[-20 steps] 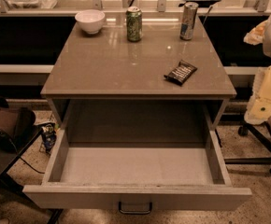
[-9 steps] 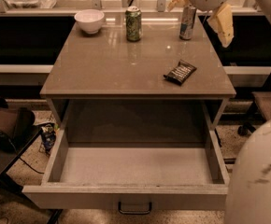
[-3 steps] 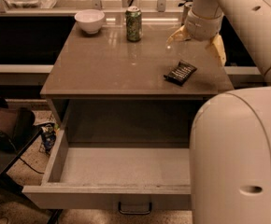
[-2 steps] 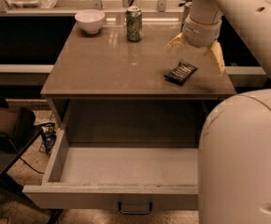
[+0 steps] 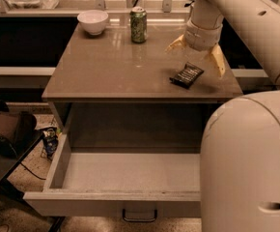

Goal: Place rxbar chocolate into top drawer

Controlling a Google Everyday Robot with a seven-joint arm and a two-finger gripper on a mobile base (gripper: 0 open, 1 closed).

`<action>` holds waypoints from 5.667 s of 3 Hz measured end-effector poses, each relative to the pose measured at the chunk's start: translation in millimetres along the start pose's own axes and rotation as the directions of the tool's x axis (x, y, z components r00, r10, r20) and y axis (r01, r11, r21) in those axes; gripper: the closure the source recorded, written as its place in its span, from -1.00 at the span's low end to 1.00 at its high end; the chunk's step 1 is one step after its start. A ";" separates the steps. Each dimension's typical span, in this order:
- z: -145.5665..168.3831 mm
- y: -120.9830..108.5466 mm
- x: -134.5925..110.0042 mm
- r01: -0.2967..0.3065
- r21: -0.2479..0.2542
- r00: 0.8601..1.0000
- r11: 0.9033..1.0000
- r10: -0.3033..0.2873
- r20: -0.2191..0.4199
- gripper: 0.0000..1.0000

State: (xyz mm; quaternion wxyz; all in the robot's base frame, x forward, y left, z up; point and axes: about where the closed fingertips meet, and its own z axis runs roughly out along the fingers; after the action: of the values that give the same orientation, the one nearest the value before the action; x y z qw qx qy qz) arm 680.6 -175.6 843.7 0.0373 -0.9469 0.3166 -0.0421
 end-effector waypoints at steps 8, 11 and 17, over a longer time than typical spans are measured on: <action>17.5 -6.9 7.6 0.070 -0.015 0.997 0.997 -0.069 0.039 1.00; -49.2 0.9 -18.7 -0.015 0.140 0.999 0.990 0.022 -0.047 1.00; 47.7 82.8 -180.5 -0.292 0.296 0.923 0.909 0.187 0.336 1.00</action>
Offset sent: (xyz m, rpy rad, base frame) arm 0.0246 0.0153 -0.0259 -0.0566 0.0912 0.1519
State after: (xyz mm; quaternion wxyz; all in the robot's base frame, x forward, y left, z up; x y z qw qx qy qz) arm 492.4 -130.7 778.1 0.2532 -0.8746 0.4101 0.0529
